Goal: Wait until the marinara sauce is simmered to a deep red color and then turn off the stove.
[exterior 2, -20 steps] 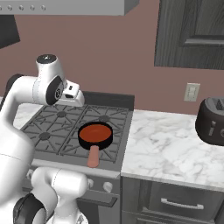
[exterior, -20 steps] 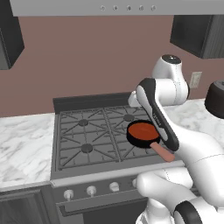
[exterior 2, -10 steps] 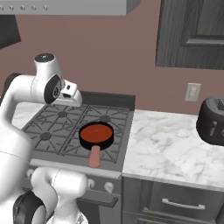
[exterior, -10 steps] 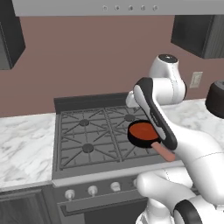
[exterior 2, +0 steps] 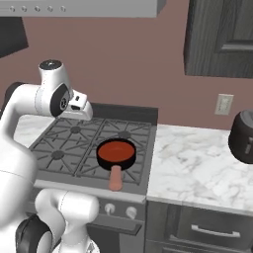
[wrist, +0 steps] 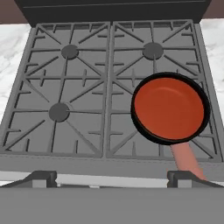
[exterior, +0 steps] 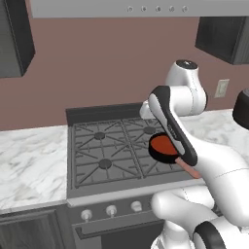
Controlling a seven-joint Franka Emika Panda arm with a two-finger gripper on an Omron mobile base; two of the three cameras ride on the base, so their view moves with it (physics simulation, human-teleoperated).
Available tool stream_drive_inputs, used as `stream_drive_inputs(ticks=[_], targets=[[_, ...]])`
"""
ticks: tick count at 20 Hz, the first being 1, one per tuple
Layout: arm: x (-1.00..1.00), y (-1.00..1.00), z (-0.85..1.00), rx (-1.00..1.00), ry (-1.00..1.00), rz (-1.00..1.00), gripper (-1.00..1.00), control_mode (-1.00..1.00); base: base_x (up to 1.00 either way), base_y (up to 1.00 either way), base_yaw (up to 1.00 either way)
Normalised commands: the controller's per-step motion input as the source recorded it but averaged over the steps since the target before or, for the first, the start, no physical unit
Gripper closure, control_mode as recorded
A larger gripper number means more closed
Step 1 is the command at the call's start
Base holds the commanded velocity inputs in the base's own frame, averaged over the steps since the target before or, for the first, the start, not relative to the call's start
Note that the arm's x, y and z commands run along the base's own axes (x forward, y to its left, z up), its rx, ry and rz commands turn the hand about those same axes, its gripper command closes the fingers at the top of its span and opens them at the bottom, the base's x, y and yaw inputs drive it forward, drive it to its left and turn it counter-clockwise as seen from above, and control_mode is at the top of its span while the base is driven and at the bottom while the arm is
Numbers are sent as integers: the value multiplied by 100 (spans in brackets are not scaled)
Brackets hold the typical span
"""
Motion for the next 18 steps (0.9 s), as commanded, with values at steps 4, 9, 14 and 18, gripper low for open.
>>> stream_drive_inputs(ticks=[4,9,14,18], targets=[[0,0,0,0,0,0,-100,100,0,55,-5],[0,0,0,0,0,0,-100,100,0,40,-7],[0,0,0,0,0,0,-100,100,0,-12,-1],[0,0,0,0,0,0,-100,100,0,-39,1]])
